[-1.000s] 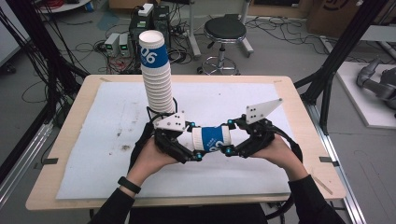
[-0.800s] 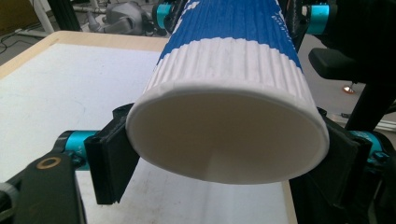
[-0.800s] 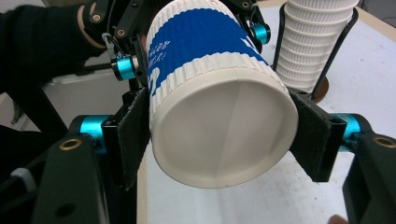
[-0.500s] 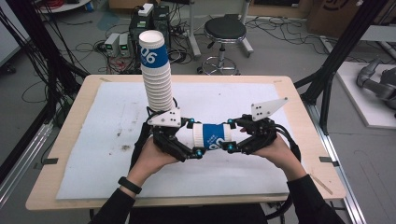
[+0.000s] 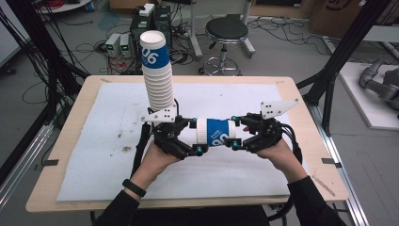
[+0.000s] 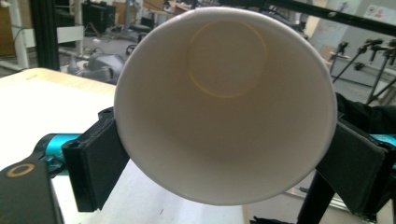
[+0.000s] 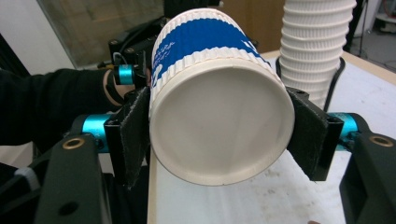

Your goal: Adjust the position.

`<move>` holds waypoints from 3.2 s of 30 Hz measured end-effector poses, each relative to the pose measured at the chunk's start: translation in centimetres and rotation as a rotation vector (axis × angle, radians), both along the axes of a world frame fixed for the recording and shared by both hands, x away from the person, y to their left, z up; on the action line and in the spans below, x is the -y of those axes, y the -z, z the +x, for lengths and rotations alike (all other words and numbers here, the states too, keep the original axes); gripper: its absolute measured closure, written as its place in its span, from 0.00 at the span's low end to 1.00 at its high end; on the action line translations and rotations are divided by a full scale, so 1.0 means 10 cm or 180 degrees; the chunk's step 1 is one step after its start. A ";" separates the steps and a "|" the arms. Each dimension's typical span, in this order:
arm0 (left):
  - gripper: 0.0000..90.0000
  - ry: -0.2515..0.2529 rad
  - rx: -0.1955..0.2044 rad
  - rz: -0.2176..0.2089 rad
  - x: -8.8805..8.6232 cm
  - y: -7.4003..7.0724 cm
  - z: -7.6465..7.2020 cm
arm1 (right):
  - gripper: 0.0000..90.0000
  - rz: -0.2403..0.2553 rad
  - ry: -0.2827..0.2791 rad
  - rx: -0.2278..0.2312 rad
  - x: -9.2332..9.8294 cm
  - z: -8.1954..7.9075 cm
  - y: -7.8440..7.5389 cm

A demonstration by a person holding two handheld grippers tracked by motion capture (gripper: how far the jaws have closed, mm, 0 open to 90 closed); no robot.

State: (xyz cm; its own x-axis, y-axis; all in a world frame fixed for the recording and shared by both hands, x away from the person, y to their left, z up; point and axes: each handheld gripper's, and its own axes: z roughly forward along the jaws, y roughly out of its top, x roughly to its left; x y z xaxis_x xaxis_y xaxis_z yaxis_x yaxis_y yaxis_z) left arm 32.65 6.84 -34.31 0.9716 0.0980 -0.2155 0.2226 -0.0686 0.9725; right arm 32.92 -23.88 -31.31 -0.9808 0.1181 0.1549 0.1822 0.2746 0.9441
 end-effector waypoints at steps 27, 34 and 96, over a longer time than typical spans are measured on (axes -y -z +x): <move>0.21 -0.0035 0.0281 0.0492 -0.09 -0.15 -0.02 | 0.23 -0.0384 0.0013 0.0110 -0.05 -0.07 -0.09; 0.21 -0.0002 0.0398 0.0817 -0.01 -0.16 -0.06 | 0.23 -0.0826 0.0026 0.0243 -0.18 -0.10 -0.05; 0.23 0.0007 0.0198 0.0086 -0.10 -0.21 -0.05 | 0.28 -0.0422 -0.0127 0.0089 -0.23 -0.08 0.08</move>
